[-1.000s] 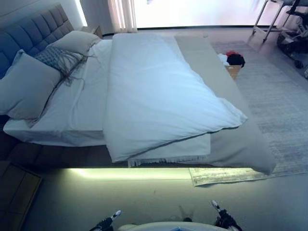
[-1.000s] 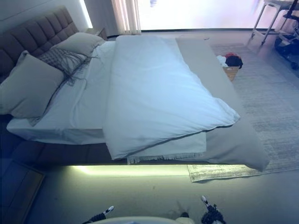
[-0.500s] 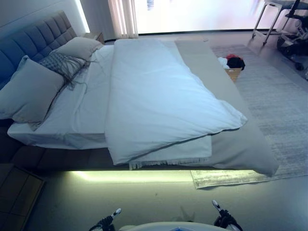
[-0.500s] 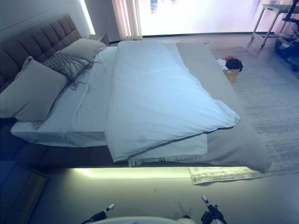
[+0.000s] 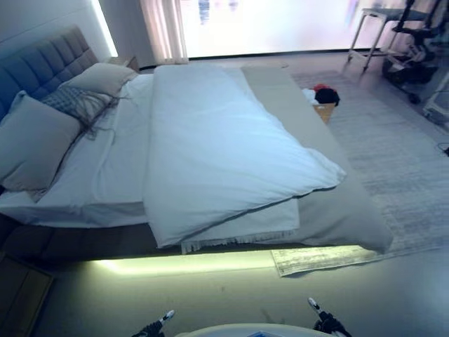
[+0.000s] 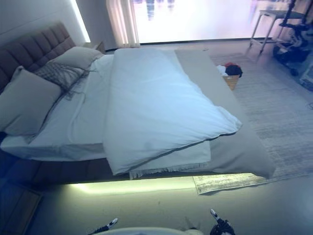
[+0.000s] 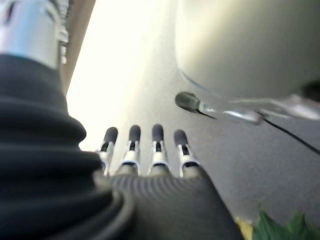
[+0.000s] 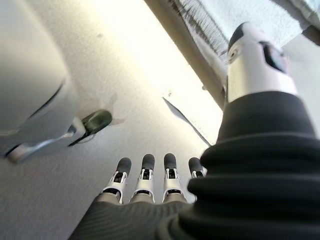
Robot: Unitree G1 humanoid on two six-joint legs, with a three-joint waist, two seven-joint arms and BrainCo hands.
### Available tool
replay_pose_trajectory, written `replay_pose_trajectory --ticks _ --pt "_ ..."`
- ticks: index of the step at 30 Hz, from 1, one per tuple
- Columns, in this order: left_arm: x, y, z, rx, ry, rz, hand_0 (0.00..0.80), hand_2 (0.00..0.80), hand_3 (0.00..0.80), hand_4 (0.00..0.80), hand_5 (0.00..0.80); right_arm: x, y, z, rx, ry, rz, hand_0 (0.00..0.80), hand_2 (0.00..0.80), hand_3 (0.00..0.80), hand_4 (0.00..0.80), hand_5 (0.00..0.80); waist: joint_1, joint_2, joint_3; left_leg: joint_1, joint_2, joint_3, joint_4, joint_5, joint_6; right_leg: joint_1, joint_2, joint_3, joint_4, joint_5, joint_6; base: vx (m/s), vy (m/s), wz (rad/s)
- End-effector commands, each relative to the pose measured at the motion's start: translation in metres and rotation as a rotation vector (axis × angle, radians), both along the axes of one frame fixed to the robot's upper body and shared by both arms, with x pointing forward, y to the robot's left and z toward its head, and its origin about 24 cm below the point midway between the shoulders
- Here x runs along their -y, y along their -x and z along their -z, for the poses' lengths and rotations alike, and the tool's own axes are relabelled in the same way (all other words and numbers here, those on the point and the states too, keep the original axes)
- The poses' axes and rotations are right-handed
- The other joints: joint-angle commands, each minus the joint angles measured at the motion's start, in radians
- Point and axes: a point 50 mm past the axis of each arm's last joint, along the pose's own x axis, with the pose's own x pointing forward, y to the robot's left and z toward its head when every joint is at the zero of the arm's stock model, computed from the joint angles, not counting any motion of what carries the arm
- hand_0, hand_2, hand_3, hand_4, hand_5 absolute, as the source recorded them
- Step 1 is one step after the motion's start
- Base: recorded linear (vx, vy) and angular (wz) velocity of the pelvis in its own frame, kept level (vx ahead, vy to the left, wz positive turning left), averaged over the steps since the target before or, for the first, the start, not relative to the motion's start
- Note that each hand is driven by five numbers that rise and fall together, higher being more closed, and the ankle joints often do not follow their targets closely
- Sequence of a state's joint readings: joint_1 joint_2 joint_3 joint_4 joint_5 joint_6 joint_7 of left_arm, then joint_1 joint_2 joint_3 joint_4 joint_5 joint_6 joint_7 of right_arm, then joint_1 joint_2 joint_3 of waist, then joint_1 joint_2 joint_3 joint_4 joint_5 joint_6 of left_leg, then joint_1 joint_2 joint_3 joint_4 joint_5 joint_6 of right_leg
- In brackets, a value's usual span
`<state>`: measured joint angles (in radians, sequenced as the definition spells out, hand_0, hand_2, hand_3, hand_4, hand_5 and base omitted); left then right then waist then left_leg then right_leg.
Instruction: Make the bed neatly
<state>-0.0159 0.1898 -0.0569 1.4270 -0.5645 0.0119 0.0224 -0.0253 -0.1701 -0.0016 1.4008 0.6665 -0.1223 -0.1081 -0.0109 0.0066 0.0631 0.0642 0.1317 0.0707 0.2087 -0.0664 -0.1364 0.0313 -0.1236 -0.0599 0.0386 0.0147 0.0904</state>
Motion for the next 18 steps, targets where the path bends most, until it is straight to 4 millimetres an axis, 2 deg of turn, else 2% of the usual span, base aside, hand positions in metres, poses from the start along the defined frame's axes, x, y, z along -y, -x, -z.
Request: replay_pose_trajectory --ticks 1,3,5,7,10,12,15,18 --pt "0.006 -0.014 0.0 0.047 0.032 -0.069 0.0 0.0 0.0 0.0 0.0 0.017 -0.019 -0.007 -0.02 0.072 -0.061 0.0 0.0 0.0 0.0 0.0 0.003 0.019 0.102 -0.213 -0.027 -0.018 0.081 0.292 0.028 0.063 0.073 0.007 0.054 -0.023 -0.079 0.236 0.252 -0.27" --pt "0.009 -0.013 0.0 0.052 0.045 -0.085 0.0 0.0 0.0 0.0 0.0 0.027 -0.019 -0.01 -0.018 0.092 -0.043 0.0 0.0 0.0 0.0 0.0 0.018 0.043 0.127 -0.241 0.025 0.014 -0.105 0.37 0.004 0.106 0.09 0.03 0.045 -0.053 -0.07 0.305 0.233 -0.32" --pt "0.009 -0.01 0.001 0.043 0.04 -0.099 0.0 0.0 0.0 0.0 0.0 0.032 -0.016 -0.011 -0.022 0.09 -0.015 0.0 0.0 0.0 0.0 0.0 0.048 0.032 0.135 -0.289 0.046 0.015 -0.273 0.398 -0.005 0.168 0.084 0.062 0.022 -0.072 -0.06 0.383 0.166 -0.59" --pt "0.009 -0.005 0.001 0.022 0.031 -0.108 0.0 0.0 0.0 0.0 0.0 0.037 -0.009 -0.011 -0.028 0.091 0.008 0.0 0.0 0.0 0.0 0.0 0.061 0.019 0.134 -0.329 0.051 0.026 -0.287 0.386 -0.008 0.217 0.066 0.07 0.008 -0.099 -0.055 0.366 0.185 -0.87" --pt "0.007 0.006 0.002 -0.011 0.019 -0.123 0.0 0.0 0.0 0.0 0.0 0.041 -0.002 -0.011 -0.023 0.103 0.03 0.0 0.0 0.0 0.0 0.0 0.07 0.023 0.113 -0.289 0.043 0.054 -0.271 0.33 0.008 0.268 0.008 0.055 0.014 -0.128 -0.023 0.322 0.251 0.33" --pt "0.004 0.01 0.002 -0.02 0.011 -0.126 0.0 0.0 0.0 0.0 0.0 0.04 -0.003 -0.011 -0.011 0.089 0.038 0.0 0.0 0.0 0.0 0.0 0.076 0.023 0.104 -0.27 0.043 0.062 -0.261 0.322 0.011 0.287 -0.017 0.04 0.018 -0.137 -0.01 0.296 0.239 0.04" --pt "-0.005 0.01 0.0 -0.027 -0.012 -0.099 0.0 0.0 0.0 0.0 0.0 0.028 -0.002 -0.007 0.025 0.039 0.031 0.0 0.0 0.0 0.0 0.0 0.084 0.016 0.072 -0.258 0.034 0.087 -0.198 0.308 0.023 0.32 -0.066 0.0 0.023 -0.13 0.02 0.403 0.306 0.31" --pt "-0.01 -0.003 -0.003 0.007 -0.027 -0.075 0.0 0.0 0.0 0.0 0.0 0.016 -0.006 -0.005 0.05 -0.004 0.021 0.0 0.0 0.0 0.0 0.0 0.083 -0.002 0.044 -0.263 0.008 0.1 -0.155 0.277 0.052 0.325 -0.101 -0.012 0.022 -0.111 0.045 0.318 0.277 -0.23"
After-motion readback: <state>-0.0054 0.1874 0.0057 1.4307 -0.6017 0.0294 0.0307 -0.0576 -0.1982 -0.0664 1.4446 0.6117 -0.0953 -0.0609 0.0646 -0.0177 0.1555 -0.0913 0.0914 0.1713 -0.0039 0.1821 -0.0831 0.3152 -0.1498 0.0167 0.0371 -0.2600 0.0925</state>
